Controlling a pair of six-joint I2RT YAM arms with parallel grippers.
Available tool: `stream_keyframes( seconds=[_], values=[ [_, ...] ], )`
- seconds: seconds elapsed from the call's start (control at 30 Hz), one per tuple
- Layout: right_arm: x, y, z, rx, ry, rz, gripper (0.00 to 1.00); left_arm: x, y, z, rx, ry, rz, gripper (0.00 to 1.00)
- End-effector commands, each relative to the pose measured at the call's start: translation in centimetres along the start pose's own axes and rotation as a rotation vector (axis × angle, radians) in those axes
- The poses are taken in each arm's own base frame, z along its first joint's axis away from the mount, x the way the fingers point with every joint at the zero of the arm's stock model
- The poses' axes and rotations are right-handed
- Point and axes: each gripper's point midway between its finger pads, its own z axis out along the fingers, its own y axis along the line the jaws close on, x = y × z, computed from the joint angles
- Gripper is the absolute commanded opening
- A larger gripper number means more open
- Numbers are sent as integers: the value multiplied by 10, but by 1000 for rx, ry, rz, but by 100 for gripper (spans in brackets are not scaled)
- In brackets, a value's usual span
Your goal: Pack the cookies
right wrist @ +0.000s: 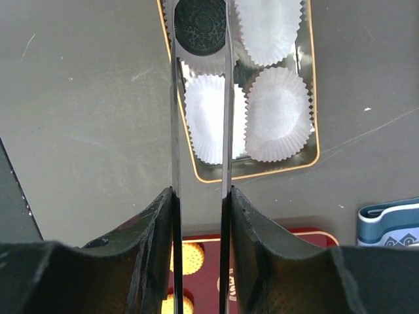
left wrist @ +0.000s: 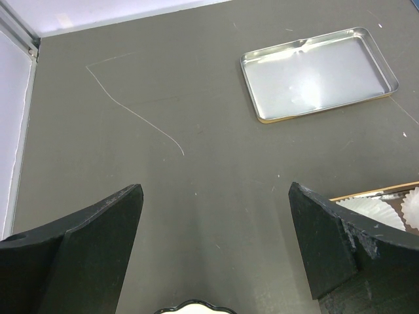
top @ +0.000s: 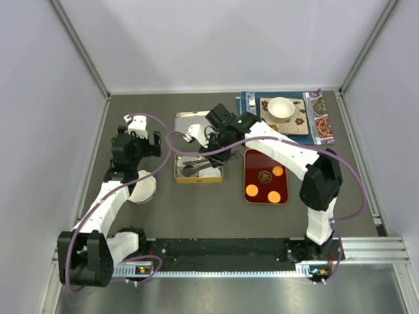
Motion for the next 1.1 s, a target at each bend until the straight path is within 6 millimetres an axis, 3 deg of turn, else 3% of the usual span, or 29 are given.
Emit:
stream_keyframes(
  seconds=[0.0,0.2,0.33,0.6,0.8,0.87,1.07],
  values=[
    [-30,-1,-5,22,-73,-54,0,-34,7,0,-23,-104,2,99],
    [-29,0,0,22,-62,-62,1,-34,6,0,-20,-103,2,99],
    [-31,3,-1,22,-65,-69,8,-34,6,0,-22,-102,1,99],
    [-30,4,-3,27,-63,-74,31,-33,5,0,-17,-98,1,99],
    [-34,2,-9,45,-73,-80,43,-34,5,0,-17,-101,-1,99],
    [-35,2,-10,45,-76,-81,53,-34,5,0,-15,-100,-2,99],
    [-38,1,-17,62,-89,-86,54,-36,6,-1,-18,-103,-2,99]
  ],
)
